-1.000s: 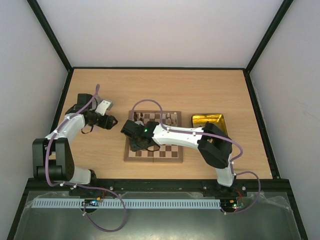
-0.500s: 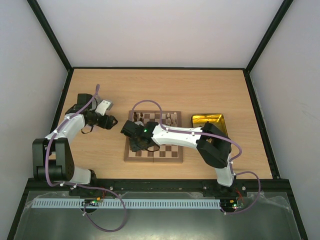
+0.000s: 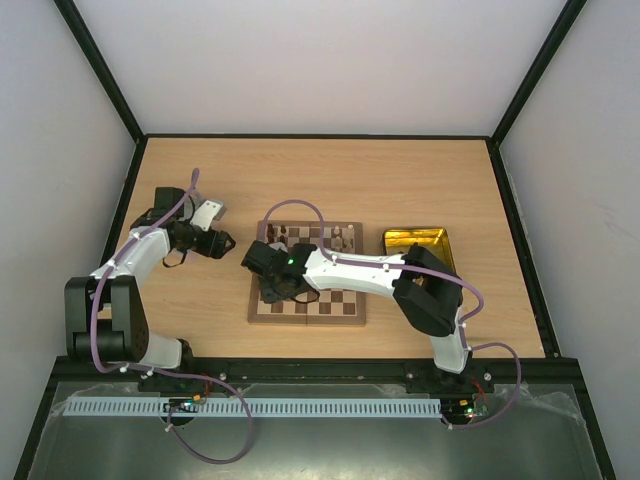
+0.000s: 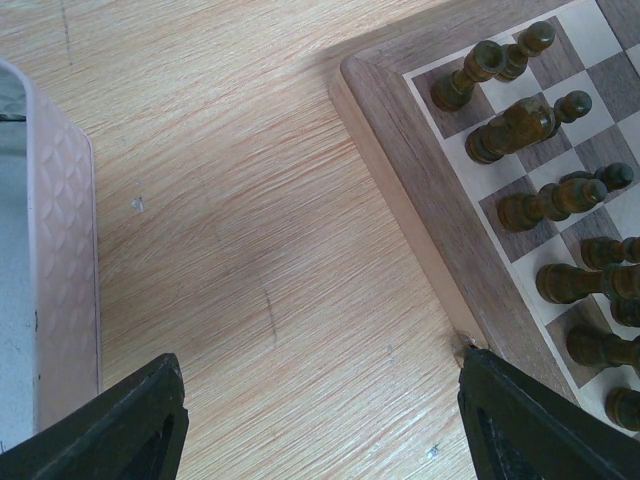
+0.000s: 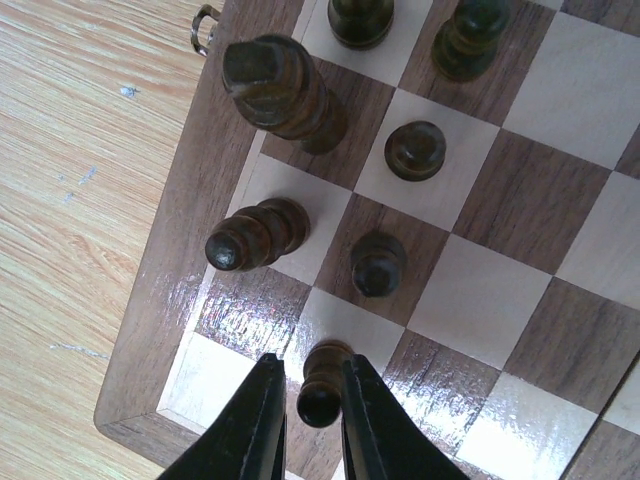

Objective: Set up the chess pieces on the board
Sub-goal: Place the chess piece on the chessboard, then pick up the chess piece from the storage box.

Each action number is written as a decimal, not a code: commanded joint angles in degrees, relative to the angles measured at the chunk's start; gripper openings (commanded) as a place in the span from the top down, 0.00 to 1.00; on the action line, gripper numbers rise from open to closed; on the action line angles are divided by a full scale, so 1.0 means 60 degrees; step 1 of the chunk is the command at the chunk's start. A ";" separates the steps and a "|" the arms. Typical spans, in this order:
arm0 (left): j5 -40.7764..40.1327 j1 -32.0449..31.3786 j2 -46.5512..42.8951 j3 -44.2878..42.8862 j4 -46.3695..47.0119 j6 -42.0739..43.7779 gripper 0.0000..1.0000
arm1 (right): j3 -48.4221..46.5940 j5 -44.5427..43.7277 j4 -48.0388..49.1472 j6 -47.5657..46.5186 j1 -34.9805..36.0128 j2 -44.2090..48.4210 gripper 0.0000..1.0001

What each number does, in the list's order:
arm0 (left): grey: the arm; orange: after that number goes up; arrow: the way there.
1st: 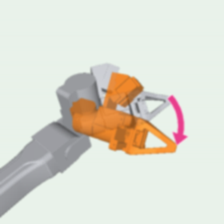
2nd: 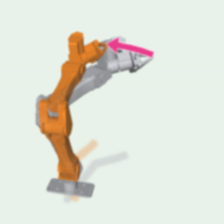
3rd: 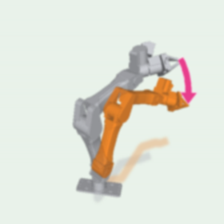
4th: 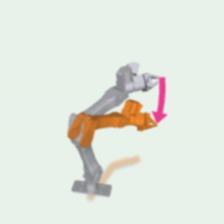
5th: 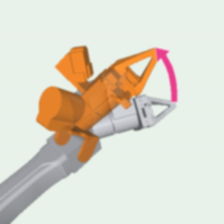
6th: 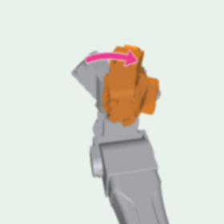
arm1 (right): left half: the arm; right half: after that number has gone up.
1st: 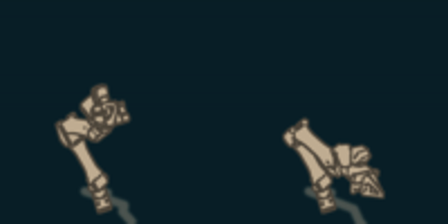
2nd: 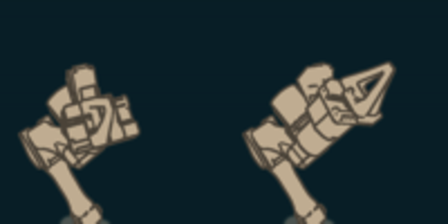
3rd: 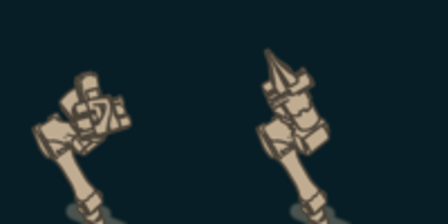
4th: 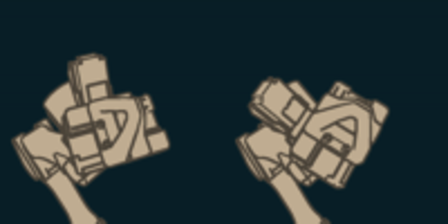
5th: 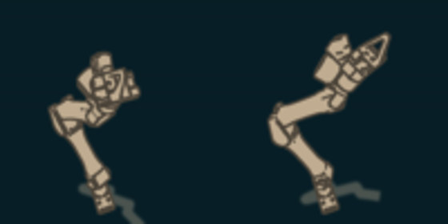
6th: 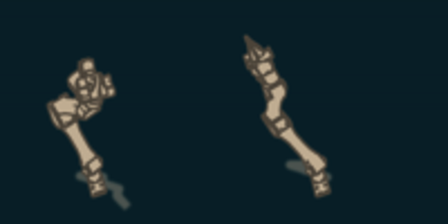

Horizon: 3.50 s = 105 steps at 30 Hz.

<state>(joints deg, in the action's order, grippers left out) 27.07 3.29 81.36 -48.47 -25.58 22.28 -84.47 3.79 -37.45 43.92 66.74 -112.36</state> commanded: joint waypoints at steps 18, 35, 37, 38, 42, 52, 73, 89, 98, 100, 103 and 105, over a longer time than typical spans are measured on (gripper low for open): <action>0.0282 0.0067 -0.0129 0.0035 -0.0085 0.0097 0.25 | 0.0187 -0.2368 -0.2309 0.0227 -0.0508 0.3145 0.71; 0.0532 0.0067 -0.0096 -0.0030 -0.0263 0.0166 0.25 | 0.2514 -0.0048 -0.2297 -0.2125 -0.6466 0.4171 0.76; 0.0583 0.0067 -0.0102 -0.0030 -0.0262 0.0189 0.25 | 0.2554 0.0297 -0.2331 -0.2246 -0.6997 0.4077 0.76; 0.0598 0.0067 -0.0108 -0.0016 -0.0270 0.0196 0.25 | 0.2570 0.0376 -0.2385 -0.2286 -0.7244 0.4002 0.76; 0.0705 0.0068 -0.0067 -0.0013 -0.0255 0.0248 0.25 | 0.2855 0.0584 -0.2255 -0.2202 -0.7709 0.3769 0.76; 0.0954 0.0067 0.0063 0.0029 -0.0250 0.0356 0.25 | 0.3195 0.0427 -0.2093 -0.2237 -0.8044 0.3349 0.73; 0.1096 0.0067 -0.0034 0.0034 -0.0307 0.0373 0.25 | 0.3761 0.0159 -0.1264 -0.2120 -0.8222 0.2870 0.75; 0.1128 0.0067 0.0070 0.0021 -0.0294 0.0373 0.25 | 0.3390 0.0082 -0.1191 -0.2105 -0.8252 0.2482 0.85; 0.1202 0.0067 0.0057 -0.0014 -0.0358 0.0387 0.25 | 0.3600 0.0105 -0.1128 -0.2135 -0.8249 0.2566 0.86; 0.1201 0.0067 0.0046 -0.0009 -0.0364 0.0388 0.24 | 0.3632 0.0156 -0.1085 -0.2135 -0.8252 0.2543 0.86; 0.1201 0.0067 0.0043 0.0019 -0.0355 0.0401 0.24 | 0.3670 0.0192 -0.1082 -0.2149 -0.8252 0.2553 0.86; 0.1200 0.0067 0.0057 0.0021 -0.0376 0.0402 0.24 | 0.3686 0.0201 -0.1075 -0.2153 -0.8245 0.2547 0.87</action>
<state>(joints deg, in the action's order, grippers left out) 32.99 3.29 81.43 -48.47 -26.52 23.88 -62.94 5.56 -44.31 31.27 17.52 -96.88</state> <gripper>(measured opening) 0.756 0.136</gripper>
